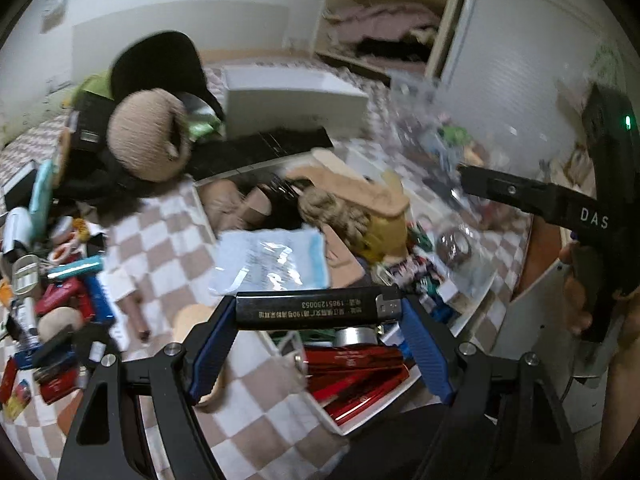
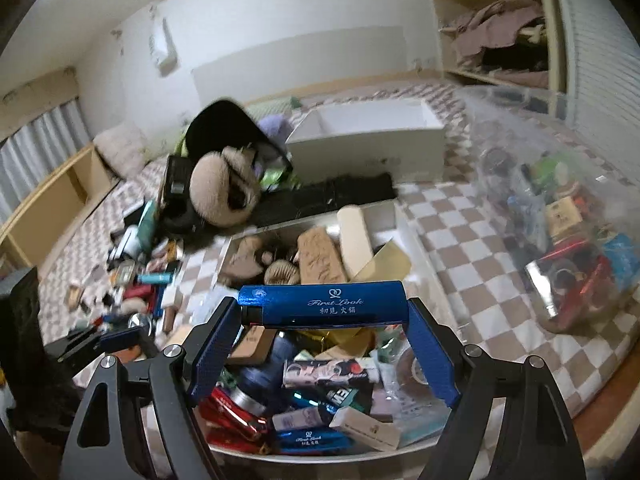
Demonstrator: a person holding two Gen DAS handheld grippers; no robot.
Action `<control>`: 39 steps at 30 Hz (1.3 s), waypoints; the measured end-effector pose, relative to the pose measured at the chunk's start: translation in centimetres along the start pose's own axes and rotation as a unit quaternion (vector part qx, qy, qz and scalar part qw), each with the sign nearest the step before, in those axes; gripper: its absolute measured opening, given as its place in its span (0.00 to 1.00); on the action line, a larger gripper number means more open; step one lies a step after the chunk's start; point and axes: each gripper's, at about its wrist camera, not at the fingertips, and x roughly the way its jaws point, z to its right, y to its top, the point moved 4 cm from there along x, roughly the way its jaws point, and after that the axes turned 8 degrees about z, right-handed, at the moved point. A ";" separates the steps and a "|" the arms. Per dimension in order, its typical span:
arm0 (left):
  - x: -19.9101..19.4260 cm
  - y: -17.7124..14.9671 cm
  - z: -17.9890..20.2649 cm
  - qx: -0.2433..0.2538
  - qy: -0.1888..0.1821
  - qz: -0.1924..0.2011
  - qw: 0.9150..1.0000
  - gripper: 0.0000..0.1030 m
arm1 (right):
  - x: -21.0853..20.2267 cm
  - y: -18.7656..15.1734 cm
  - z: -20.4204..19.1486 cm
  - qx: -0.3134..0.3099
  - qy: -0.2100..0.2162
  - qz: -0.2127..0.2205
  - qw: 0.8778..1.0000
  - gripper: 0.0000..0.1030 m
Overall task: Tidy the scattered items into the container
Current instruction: 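Lower both lighters into the white box and open both tools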
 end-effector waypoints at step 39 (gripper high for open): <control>6.2 -2.6 2.4 -0.001 -0.018 -0.081 0.997 0.79 | 7.3 -5.0 0.3 -0.013 0.008 -0.125 0.992 0.81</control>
